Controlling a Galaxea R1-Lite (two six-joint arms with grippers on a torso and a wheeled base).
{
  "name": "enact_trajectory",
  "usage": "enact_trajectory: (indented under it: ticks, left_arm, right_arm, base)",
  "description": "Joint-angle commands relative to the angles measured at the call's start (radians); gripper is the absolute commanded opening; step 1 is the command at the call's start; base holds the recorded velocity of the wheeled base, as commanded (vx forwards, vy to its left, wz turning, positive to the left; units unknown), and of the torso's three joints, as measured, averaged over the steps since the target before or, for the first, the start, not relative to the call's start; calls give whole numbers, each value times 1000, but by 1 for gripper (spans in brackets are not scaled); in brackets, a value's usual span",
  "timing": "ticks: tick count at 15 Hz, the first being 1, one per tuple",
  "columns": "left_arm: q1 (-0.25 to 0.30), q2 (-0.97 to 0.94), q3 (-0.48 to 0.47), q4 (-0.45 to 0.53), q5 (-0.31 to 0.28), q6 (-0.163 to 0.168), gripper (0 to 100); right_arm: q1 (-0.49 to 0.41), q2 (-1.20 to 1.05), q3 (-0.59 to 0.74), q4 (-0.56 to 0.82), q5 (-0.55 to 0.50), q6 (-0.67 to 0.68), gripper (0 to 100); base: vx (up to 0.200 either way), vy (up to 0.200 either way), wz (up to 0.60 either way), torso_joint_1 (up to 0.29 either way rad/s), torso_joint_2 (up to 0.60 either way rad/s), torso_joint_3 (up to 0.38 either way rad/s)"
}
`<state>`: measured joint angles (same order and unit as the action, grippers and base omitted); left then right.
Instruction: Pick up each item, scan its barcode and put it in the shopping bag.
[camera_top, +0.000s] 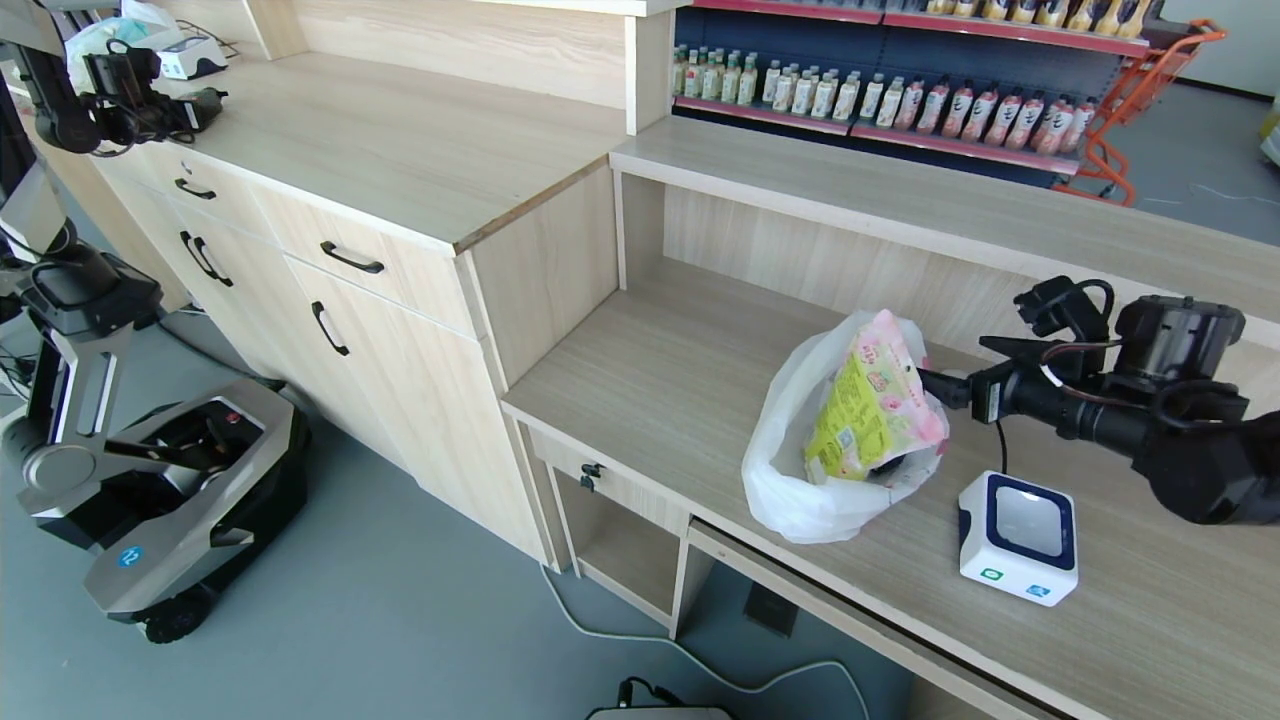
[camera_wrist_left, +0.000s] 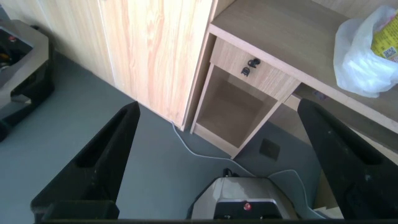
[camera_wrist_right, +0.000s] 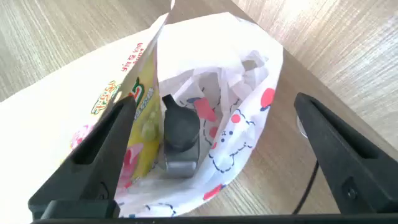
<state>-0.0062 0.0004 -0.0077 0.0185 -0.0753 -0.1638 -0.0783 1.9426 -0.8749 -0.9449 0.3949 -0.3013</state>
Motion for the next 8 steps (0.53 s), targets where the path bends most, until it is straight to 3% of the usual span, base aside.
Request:
enact_trajectory:
  ticks: [1, 3, 6, 8]
  left_arm:
    - [0, 0, 0, 0, 0, 0, 100]
    - [0, 0, 0, 0, 0, 0, 100]
    - [0, 0, 0, 0, 0, 0, 100]
    - [0, 0, 0, 0, 0, 0, 100]
  right_arm:
    - [-74, -304, 197, 67, 2, -101, 100]
    - [-135, -452, 251, 141, -1, -170, 100]
    - [-189, -614, 211, 339, -65, -203, 100]
    - [-199, -677, 166, 374, -211, -194, 100]
  base:
    - [0, 0, 0, 0, 0, 0]
    - [0, 0, 0, 0, 0, 0]
    - [0, 0, -600, -1, 6, 5]
    - [0, 0, -600, 5, 0, 0]
